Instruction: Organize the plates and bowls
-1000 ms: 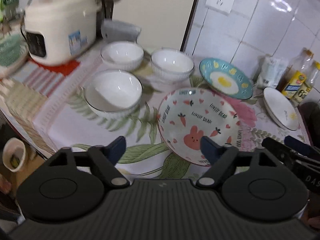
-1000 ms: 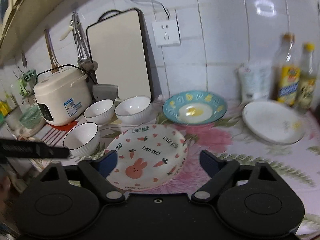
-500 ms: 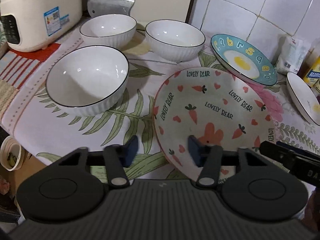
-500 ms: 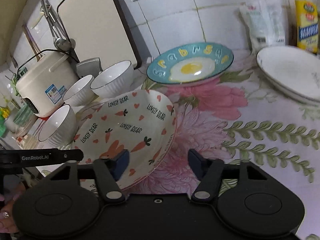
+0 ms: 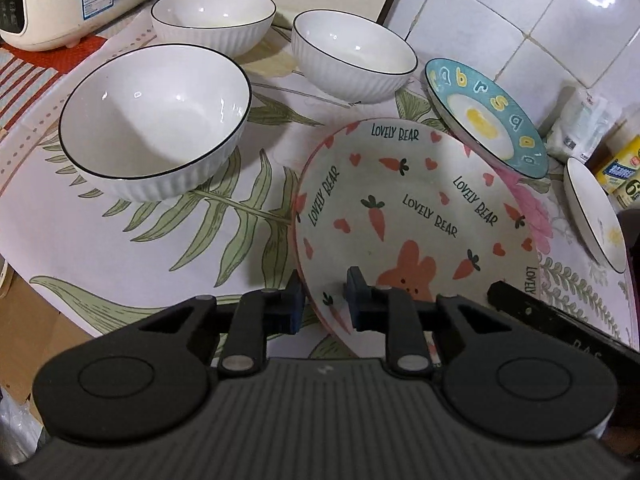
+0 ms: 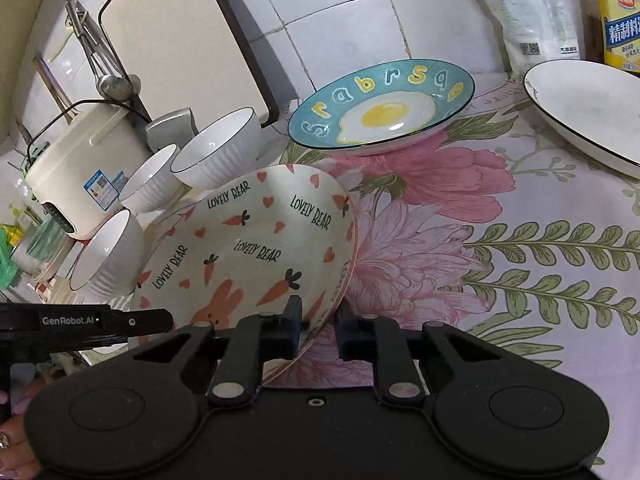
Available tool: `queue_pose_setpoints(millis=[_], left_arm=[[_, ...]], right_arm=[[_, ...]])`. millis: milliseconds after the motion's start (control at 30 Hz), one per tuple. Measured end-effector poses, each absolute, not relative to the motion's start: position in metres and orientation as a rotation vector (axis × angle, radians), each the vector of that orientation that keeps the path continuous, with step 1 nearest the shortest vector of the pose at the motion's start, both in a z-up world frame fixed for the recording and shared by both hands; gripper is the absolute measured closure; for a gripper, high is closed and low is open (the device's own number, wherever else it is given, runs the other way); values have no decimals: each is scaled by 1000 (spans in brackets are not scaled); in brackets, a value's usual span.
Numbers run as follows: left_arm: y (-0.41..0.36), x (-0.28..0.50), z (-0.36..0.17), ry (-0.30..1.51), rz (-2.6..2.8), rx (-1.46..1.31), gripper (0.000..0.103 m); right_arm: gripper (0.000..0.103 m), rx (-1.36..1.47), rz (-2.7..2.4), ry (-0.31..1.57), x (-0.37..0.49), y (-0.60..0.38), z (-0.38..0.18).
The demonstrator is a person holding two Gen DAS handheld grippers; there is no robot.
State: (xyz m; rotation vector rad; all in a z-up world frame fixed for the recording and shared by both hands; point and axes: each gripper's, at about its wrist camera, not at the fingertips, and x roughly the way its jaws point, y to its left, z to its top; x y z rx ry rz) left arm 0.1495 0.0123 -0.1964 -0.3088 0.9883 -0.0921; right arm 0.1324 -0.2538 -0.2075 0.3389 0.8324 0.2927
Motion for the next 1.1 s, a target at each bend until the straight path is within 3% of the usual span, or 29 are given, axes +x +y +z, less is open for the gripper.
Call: queue_pose_setpoints(millis=[233, 1100], left_arm=[[0, 145, -192, 981, -49, -234, 77], [-102, 96, -135, 988, -205, -89, 77]], right_arm=[[80, 253, 325, 817, 124, -246, -198], [79, 299, 273, 809, 64, -347, -155]])
